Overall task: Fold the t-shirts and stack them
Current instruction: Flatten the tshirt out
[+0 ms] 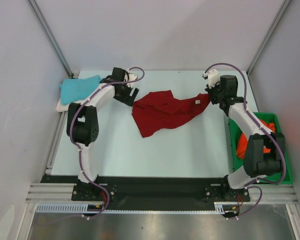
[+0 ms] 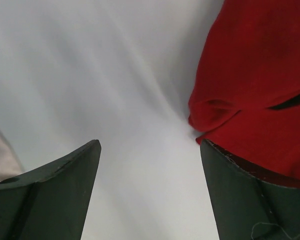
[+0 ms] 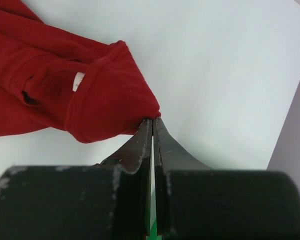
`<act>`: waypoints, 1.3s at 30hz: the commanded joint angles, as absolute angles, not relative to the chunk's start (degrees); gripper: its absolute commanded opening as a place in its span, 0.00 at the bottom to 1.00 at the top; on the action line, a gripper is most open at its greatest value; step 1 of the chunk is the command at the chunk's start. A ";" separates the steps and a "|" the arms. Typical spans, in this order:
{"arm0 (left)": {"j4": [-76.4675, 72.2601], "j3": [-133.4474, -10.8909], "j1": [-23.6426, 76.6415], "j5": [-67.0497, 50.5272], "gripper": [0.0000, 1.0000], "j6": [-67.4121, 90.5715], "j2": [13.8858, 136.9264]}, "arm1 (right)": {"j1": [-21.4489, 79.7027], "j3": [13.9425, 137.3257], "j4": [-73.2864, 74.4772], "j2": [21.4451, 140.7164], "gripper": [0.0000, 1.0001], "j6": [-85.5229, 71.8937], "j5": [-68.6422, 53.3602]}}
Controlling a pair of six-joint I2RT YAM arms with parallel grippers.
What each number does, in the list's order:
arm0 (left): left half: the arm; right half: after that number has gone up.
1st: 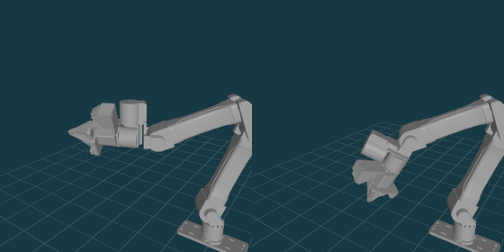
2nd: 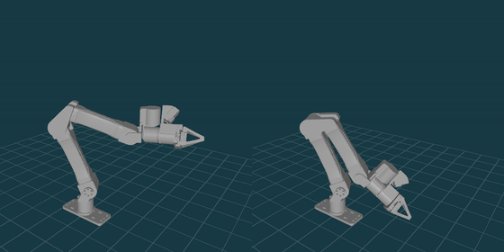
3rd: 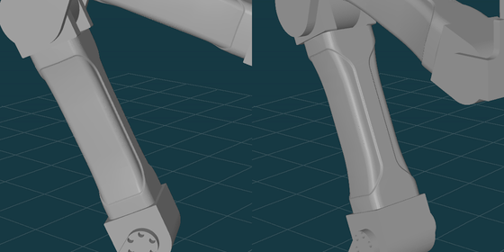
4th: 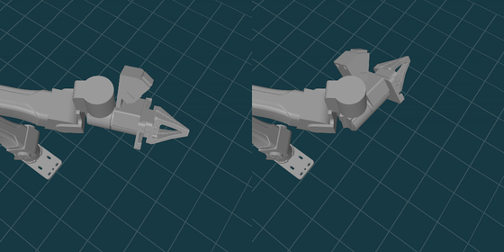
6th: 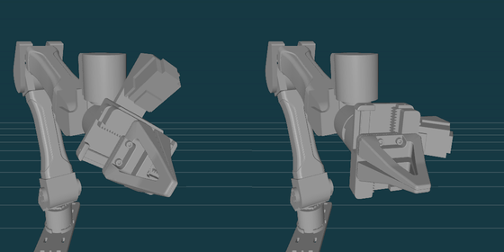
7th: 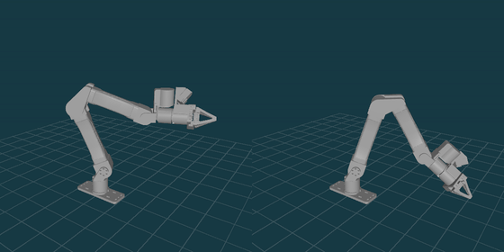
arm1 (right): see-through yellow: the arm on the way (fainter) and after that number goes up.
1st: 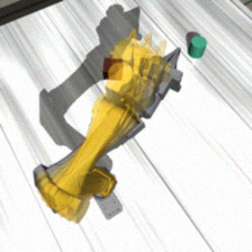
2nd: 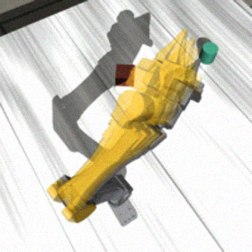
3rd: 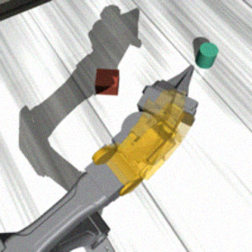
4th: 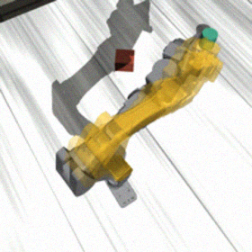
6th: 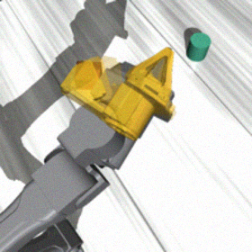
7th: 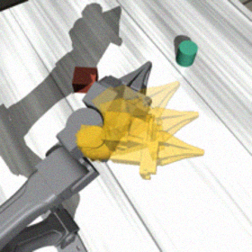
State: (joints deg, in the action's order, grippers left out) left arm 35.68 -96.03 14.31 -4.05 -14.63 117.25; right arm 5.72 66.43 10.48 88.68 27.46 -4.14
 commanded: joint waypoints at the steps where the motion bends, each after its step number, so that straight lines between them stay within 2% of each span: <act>1: 38.58 -102.99 14.68 -11.06 0.85 -15.21 123.11 | 4.92 67.15 8.00 86.84 0.00 27.42 -4.31; 9: 41.57 -108.36 16.17 -13.79 0.79 -16.09 128.23 | 4.92 65.66 6.68 86.57 0.00 27.24 -4.40; 10: 41.83 -108.46 16.17 -14.41 0.69 -16.17 128.32 | 4.83 65.48 6.51 86.57 0.00 27.25 -4.13; 12: 42.27 -108.81 16.17 -15.99 0.56 -16.43 127.97 | 4.75 65.04 6.33 86.48 0.00 27.25 -4.13; 13: 42.45 -108.81 16.17 -16.61 0.34 -17.04 127.71 | 4.66 64.95 6.24 86.40 0.00 27.16 -4.13; 15: 42.72 -107.85 16.08 -17.57 0.10 -17.40 125.44 | 4.40 64.60 5.98 86.13 0.00 26.81 -4.39; 16: 42.45 -107.15 16.00 -17.32 0.00 -17.49 124.46 | 4.31 64.51 5.89 86.05 0.00 26.72 -4.48; 20: 39.21 -100.13 16.08 -13.81 0.00 -17.67 115.42 | 4.31 64.42 6.15 85.43 0.00 26.19 -4.48; 24: 32.53 -85.21 16.08 -10.02 0.00 -19.59 101.90 | 3.96 64.95 5.89 83.94 0.00 24.62 -4.75; 27: 31.02 -80.00 17.05 -8.88 0.00 -21.70 93.80 | 4.04 66.62 6.50 83.41 0.00 23.73 -4.92; 30: 31.46 -78.75 17.58 -8.35 0.00 -21.89 87.81 | 4.04 69.25 6.68 82.62 0.00 22.06 -5.01; 35: 34.19 -83.23 17.67 -4.93 0.01 -24.51 82.02 | 3.87 74.35 10.71 79.81 0.00 20.30 -6.24; 39: 31.82 -82.09 17.67 -2.30 0.01 -31.01 71.48 | 3.95 75.76 14.23 72.71 0.00 20.65 -9.13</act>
State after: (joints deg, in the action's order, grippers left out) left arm 34.59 -80.66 17.63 -5.87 -24.58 80.44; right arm 4.34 72.03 12.62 80.20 21.26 -6.81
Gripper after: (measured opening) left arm 0.011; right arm 0.010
